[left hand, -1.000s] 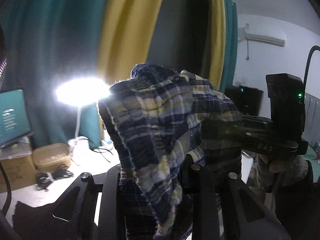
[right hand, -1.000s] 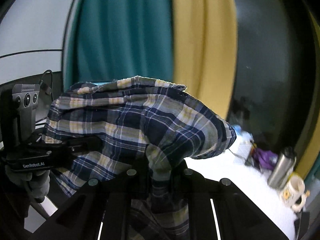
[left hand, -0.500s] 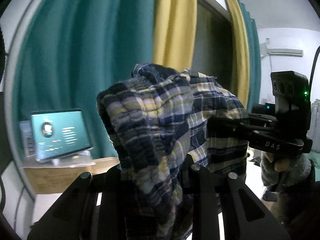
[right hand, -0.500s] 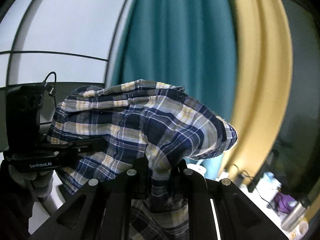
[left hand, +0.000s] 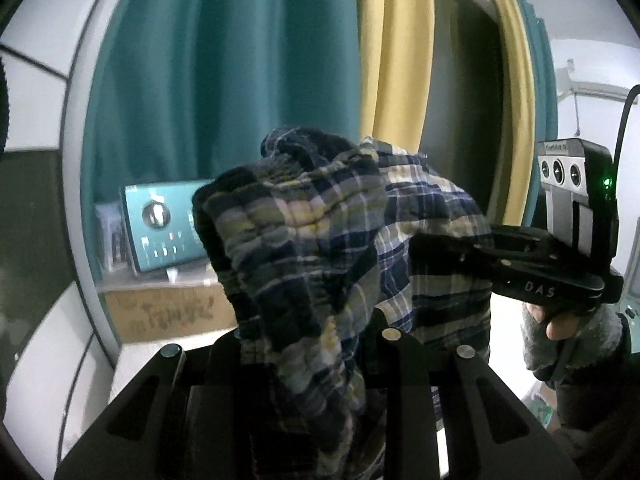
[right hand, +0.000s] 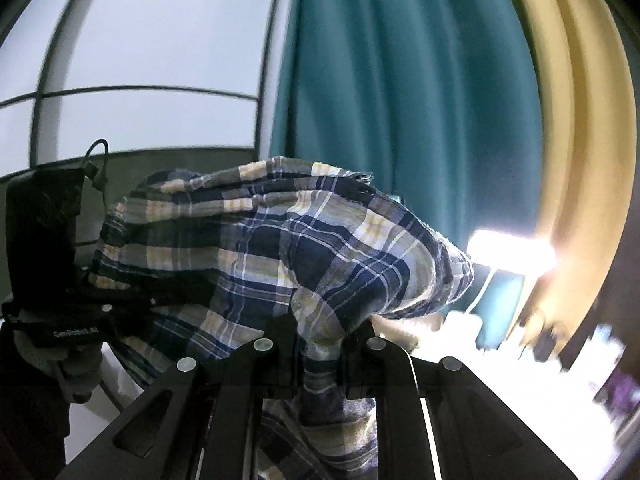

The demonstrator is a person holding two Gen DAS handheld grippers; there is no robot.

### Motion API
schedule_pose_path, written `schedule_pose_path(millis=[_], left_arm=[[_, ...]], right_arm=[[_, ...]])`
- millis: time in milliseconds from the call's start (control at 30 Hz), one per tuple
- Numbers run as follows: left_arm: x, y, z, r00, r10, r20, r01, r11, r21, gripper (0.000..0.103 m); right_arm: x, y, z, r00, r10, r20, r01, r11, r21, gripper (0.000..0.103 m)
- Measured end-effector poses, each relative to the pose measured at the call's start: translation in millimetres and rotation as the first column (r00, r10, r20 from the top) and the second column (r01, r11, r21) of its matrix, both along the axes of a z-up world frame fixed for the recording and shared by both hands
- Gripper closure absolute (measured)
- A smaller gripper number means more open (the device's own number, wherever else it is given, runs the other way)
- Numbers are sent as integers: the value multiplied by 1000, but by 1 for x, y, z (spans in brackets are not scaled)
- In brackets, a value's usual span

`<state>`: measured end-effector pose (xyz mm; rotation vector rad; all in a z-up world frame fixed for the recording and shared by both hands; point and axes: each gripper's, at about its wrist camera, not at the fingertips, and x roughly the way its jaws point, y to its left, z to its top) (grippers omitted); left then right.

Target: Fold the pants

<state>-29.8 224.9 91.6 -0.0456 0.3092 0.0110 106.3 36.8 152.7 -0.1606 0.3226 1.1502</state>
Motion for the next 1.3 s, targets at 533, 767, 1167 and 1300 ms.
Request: schedule_pose_path(millis=[533, 767, 1167, 1300], left_arm=[[117, -8, -86, 968, -55, -246, 34, 995, -90, 78], [145, -12, -105, 951, -71, -301, 39, 993, -109, 78], [176, -5, -139, 906, -81, -415, 24, 990, -141, 75], [187, -1, -149, 884, -77, -462, 10, 989, -147, 70]], right_arm=[[100, -2, -103, 969, -133, -207, 105, 984, -144, 89], [118, -4, -128, 952, -164, -257, 121, 977, -176, 89], [135, 0, -166, 927, -178, -329, 101, 966, -238, 89], [145, 3, -179, 916, -188, -354, 98, 961, -257, 89]])
